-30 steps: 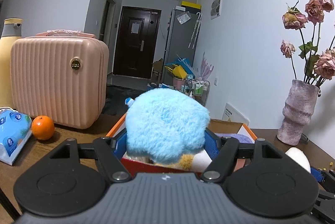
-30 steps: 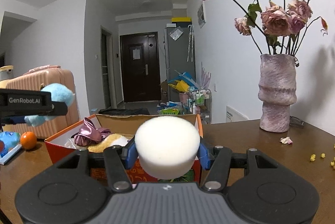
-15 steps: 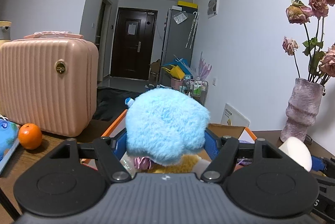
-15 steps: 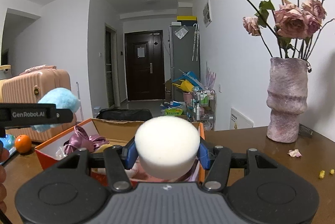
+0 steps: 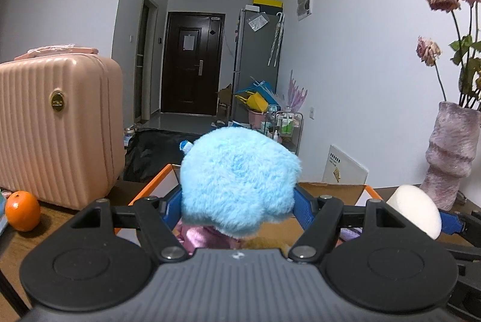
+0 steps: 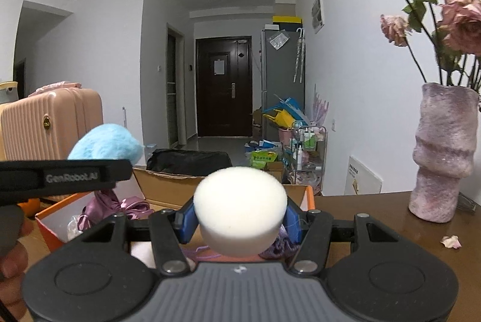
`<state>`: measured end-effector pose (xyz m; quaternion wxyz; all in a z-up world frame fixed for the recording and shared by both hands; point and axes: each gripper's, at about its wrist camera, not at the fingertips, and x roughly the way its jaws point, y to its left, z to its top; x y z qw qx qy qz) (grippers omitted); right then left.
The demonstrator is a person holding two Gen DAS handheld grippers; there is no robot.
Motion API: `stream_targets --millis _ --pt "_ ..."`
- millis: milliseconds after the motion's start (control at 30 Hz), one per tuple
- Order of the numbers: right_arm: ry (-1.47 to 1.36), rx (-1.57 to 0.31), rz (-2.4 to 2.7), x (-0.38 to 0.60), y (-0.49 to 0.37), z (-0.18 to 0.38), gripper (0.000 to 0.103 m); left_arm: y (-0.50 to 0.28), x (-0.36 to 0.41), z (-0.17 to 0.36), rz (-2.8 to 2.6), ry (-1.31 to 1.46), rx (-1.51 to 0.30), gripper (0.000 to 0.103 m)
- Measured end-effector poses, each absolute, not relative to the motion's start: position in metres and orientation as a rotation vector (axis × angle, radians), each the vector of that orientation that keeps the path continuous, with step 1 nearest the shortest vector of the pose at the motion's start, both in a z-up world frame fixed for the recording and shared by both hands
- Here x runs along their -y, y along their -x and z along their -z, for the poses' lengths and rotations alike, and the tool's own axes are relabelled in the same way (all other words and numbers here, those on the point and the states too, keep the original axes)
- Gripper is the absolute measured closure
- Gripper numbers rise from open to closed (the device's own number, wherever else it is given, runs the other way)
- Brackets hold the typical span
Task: Organize soft objects
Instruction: 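Carry the blue plush and foam cylinder with both grippers over the box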
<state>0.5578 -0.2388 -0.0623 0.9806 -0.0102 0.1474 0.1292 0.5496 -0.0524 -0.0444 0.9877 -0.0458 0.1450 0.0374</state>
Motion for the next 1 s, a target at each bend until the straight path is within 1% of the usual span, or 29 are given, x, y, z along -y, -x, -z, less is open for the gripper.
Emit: stream_targets --millis 433,667,1000 --pt "0.058 -0.370 -0.311 0.221 -0.596 0.065 0.047 -0.588 0.045 0.058 -0.098 0.104 -0.326 0.030" --pt "0.075 -0.386 -0.295 0.218 -0.604 0.072 0.047 -0.592 0.045 0.063 -0.155 0.064 -0.285 0.030" --pt "0.080 -0.389 -0.280 0.215 -0.606 0.072 0.045 -0.595 0.044 0.069 -0.168 0.063 -0.297 0.029"
